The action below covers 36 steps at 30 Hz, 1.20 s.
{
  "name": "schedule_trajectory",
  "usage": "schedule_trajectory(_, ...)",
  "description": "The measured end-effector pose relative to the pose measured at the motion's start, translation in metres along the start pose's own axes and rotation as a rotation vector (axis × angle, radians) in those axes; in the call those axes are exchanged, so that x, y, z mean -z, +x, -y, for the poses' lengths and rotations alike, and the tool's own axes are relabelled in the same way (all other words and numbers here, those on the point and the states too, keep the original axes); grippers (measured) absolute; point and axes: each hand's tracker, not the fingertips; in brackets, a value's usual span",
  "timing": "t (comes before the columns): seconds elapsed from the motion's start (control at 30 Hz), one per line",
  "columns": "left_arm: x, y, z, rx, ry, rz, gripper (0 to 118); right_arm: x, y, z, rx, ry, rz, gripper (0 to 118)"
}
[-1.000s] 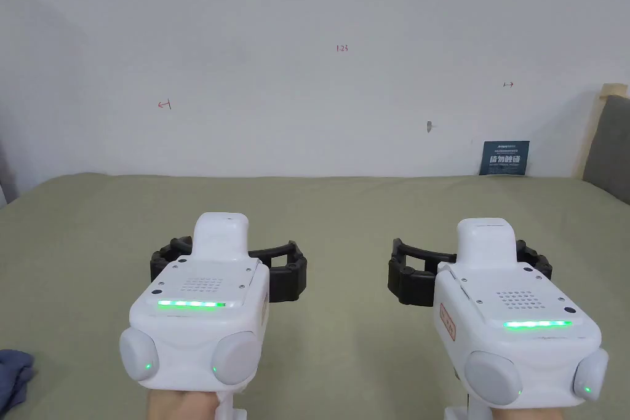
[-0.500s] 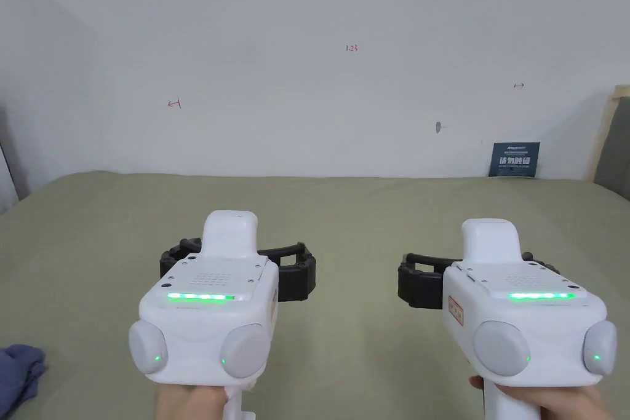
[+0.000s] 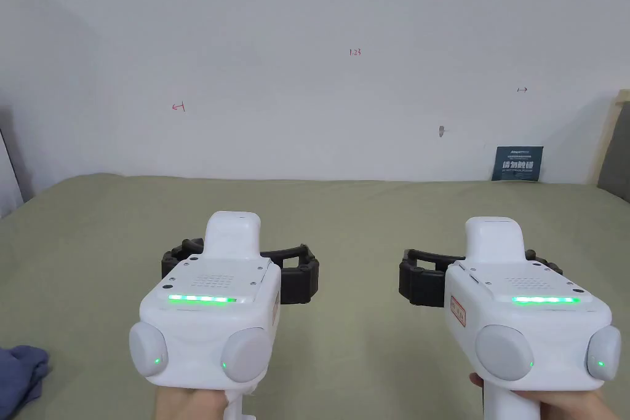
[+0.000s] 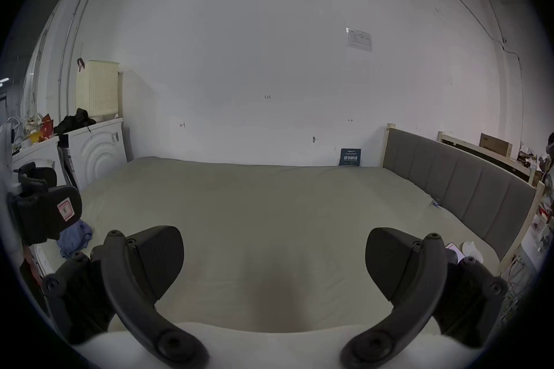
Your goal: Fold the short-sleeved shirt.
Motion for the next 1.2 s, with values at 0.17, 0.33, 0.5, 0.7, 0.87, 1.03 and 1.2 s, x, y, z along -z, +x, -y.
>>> schedule_trajectory(0.17, -0.001, -0.001, 0.001, -0.012, -0.005, 0.007, 118, -0.001, -0.002, 0.002, -0.01, 0.002, -0.004, 118)
schedule_trajectory(0.33, 0.0, -0.001, 0.002, -0.004, -0.01, 0.003, 118, -0.001, -0.004, 0.0, -0.012, 0.018, 0.012, 118)
schedule_trajectory(0.5, -0.001, -0.001, 0.001, 0.002, 0.001, 0.004, 118, -0.003, -0.008, 0.003, -0.038, 0.08, 0.049, 118)
schedule_trajectory(0.7, -0.001, -0.002, 0.001, 0.0, -0.002, 0.002, 118, -0.004, -0.01, 0.005, -0.059, 0.081, 0.044, 118)
schedule_trajectory(0.87, -0.002, -0.001, 0.002, -0.001, -0.009, 0.001, 118, -0.004, -0.009, 0.006, -0.053, 0.086, 0.042, 118)
schedule_trajectory(1.03, -0.001, -0.001, 0.003, -0.003, -0.015, 0.005, 118, -0.005, -0.009, 0.006, -0.062, 0.094, 0.038, 118)
schedule_trajectory(1.2, 0.0, 0.0, 0.004, -0.004, -0.017, 0.008, 118, -0.005, -0.014, 0.008, -0.101, 0.156, 0.074, 118)
